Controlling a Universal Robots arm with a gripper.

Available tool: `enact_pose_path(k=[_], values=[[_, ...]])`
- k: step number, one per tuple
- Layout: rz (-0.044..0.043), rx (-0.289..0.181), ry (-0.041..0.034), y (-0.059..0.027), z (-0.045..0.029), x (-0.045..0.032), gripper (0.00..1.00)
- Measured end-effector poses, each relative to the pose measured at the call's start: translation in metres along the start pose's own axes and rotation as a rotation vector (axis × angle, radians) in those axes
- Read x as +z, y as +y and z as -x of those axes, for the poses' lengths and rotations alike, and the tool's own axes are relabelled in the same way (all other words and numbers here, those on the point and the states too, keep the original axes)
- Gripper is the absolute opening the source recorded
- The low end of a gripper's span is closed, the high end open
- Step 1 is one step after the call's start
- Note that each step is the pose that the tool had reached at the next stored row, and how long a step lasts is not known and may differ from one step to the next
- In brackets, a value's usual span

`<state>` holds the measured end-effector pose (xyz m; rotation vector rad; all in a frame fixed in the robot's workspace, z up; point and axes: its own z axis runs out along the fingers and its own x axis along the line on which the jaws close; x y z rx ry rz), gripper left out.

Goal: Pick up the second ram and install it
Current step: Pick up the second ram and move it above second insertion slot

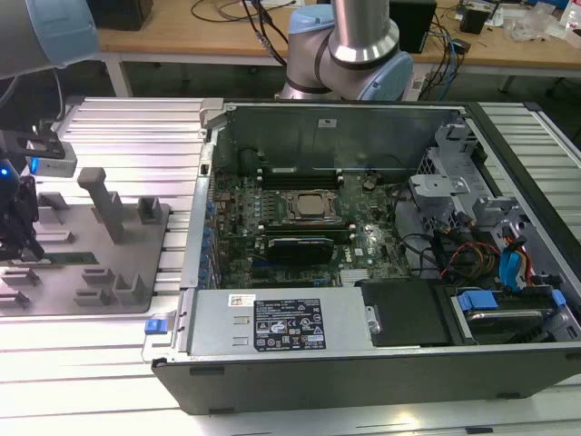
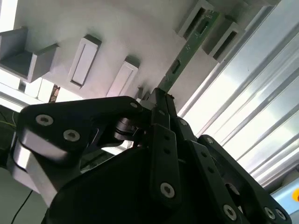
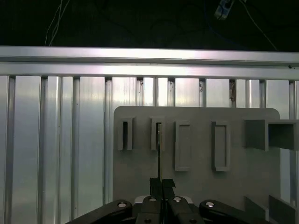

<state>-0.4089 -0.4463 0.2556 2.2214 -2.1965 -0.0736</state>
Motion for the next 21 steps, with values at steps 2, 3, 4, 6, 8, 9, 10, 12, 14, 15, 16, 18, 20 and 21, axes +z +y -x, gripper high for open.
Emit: enact_pose_path(k=[2,3,4,6,8,9,10,12,14,15,16,18,20,21], values=[[0.0,0.0,0.0016,0.0008,0.0004,-0.017,0.09],[0.0,0.0,0.002,0.0012,0.0007,-0.0253,0.09],[0.0,0.0,0.0024,0.0016,0.0009,-0.0359,0.09],[0.0,0.0,0.0024,0.0022,0.0012,-0.0483,0.09],[0.0,0.0,0.0024,0.0024,0.0013,-0.0525,0.09],[0.0,0.0,0.0024,0.0025,0.0014,-0.0554,0.09],[0.0,0.0,0.0024,0.0028,0.0015,-0.062,0.09],[0.0,0.0,0.0024,0.0033,0.0018,-0.0724,0.09],[0.0,0.0,0.0024,0.0034,0.0018,-0.0764,0.09],[0.0,0.0,0.0025,0.0037,0.0019,-0.0811,0.09],[0.0001,0.0,0.0025,0.0038,0.002,-0.0847,0.09],[0.0,0.0,0.0028,0.004,0.0022,-0.0898,0.09],[0.0,0.0,0.0029,0.0043,0.0023,-0.0946,0.09],[0.0001,0.0,0.0053,0.0046,0.0031,-0.1012,0.09]])
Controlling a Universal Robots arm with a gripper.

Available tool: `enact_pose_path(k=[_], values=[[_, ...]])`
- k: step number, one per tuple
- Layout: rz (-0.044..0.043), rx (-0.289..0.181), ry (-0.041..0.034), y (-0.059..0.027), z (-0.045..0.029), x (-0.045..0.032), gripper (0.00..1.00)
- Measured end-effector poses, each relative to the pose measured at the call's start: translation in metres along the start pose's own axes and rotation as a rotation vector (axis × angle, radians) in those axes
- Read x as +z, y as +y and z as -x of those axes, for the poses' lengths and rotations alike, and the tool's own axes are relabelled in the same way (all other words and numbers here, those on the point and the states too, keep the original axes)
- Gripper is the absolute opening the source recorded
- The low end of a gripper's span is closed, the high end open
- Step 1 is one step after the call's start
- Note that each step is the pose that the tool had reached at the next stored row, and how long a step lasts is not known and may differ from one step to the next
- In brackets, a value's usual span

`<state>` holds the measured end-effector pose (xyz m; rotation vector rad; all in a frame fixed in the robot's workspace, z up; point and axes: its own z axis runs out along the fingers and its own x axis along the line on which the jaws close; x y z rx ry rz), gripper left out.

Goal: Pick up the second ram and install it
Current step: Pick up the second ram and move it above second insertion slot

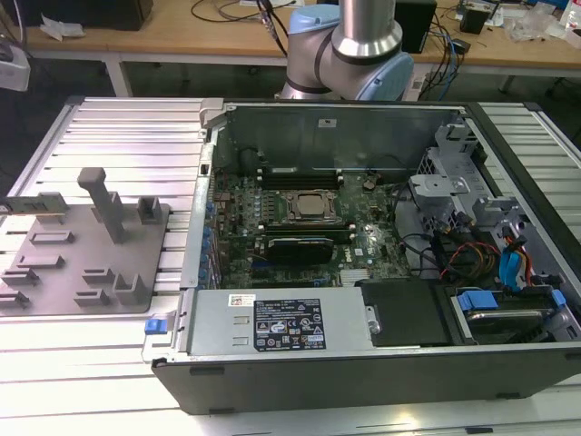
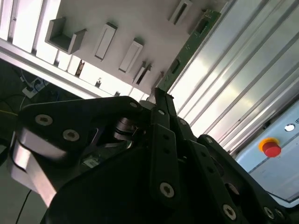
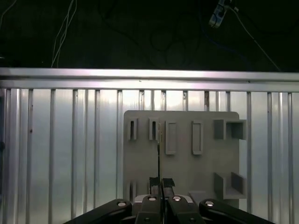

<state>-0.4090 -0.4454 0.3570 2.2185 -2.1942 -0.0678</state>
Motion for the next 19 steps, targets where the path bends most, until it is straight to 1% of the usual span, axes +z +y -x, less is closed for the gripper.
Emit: enact_pose_path(k=[2,5,6,10,12,17,19], values=[[0.0,0.0,0.0018,0.0001,0.0003,-0.0056,0.09],[0.0001,0.0,0.0021,0.0009,0.0006,-0.0212,0.09],[-0.0001,0.0,0.0021,0.0009,0.0007,-0.0242,0.09],[0.0,0.0,0.0021,0.0015,0.001,-0.0405,0.09],[0.0,-0.001,0.002,0.0016,0.001,-0.0451,0.09],[-0.0001,-0.001,0.002,0.0023,0.0013,-0.0667,0.09],[-0.0002,-0.001,0.002,0.0023,0.0014,-0.0673,0.09]])
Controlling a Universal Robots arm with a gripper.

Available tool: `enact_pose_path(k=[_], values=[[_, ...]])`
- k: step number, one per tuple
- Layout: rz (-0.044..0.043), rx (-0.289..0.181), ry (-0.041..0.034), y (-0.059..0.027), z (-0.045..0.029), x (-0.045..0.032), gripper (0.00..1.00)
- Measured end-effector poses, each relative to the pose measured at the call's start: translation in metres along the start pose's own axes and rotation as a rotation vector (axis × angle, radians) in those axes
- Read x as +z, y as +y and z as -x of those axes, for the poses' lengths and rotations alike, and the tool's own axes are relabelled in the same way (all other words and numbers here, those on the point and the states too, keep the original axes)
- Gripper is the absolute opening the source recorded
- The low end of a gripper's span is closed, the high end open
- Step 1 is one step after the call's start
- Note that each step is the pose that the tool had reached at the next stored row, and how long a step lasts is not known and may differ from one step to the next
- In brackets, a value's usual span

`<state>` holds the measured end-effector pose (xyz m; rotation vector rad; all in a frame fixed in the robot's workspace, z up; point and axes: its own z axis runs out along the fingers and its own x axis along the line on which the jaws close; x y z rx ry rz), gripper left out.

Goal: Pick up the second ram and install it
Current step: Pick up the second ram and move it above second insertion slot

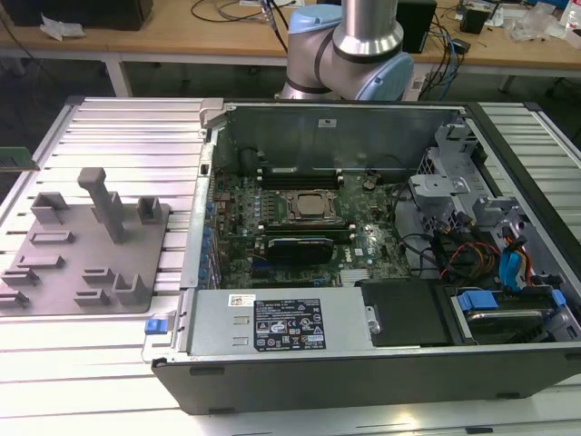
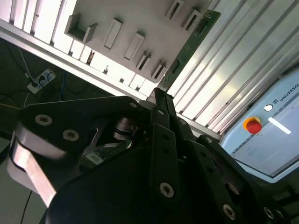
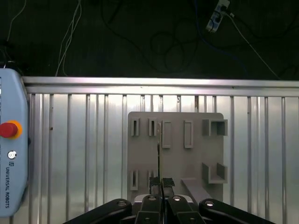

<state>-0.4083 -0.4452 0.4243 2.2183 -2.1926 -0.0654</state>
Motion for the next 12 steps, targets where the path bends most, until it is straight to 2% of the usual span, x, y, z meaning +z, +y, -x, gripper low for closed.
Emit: enact_pose_path(k=[4,8,12], values=[[0.0004,0.0,0.0003,0.0001,0.0,-0.0016,0.09],[0.0002,0.0,0.0002,0.0008,0.0002,-0.0166,0.09],[0.0001,0.0,0.0002,0.0009,0.0003,-0.0195,0.09]])
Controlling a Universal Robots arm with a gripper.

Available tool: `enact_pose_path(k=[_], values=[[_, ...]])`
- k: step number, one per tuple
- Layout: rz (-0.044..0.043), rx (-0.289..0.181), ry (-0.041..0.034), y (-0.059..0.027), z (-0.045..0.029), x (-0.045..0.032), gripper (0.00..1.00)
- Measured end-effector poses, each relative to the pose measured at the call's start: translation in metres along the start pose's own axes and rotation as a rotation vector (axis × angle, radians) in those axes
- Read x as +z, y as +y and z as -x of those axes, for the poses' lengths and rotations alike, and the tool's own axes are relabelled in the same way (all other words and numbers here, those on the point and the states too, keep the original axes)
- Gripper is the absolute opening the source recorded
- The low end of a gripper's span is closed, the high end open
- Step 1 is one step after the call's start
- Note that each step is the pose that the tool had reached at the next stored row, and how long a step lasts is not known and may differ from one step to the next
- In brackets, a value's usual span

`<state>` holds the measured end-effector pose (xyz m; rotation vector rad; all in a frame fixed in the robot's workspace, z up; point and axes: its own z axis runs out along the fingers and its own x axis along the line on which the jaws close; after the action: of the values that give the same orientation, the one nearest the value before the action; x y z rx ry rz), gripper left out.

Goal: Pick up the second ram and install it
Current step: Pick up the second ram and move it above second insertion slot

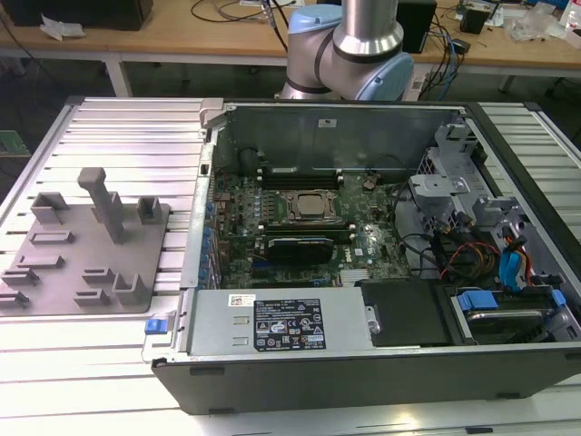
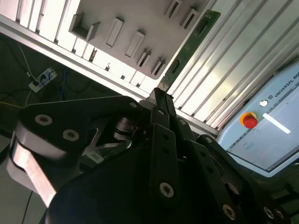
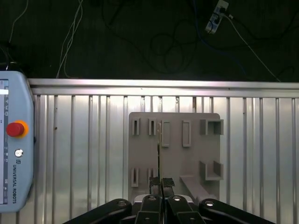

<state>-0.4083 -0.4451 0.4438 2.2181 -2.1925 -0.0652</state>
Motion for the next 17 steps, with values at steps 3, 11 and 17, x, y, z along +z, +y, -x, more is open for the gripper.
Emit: enact_pose_path(k=[3,11,17], values=[[0.0001,0.0,0.0001,-0.0049,-0.0001,-0.0003,0.09],[0.0,0.0,0.0,-0.0351,-0.0004,-0.0016,0.09],[0.0001,0.0,0.0,-0.06,-0.0007,-0.0028,0.09]])
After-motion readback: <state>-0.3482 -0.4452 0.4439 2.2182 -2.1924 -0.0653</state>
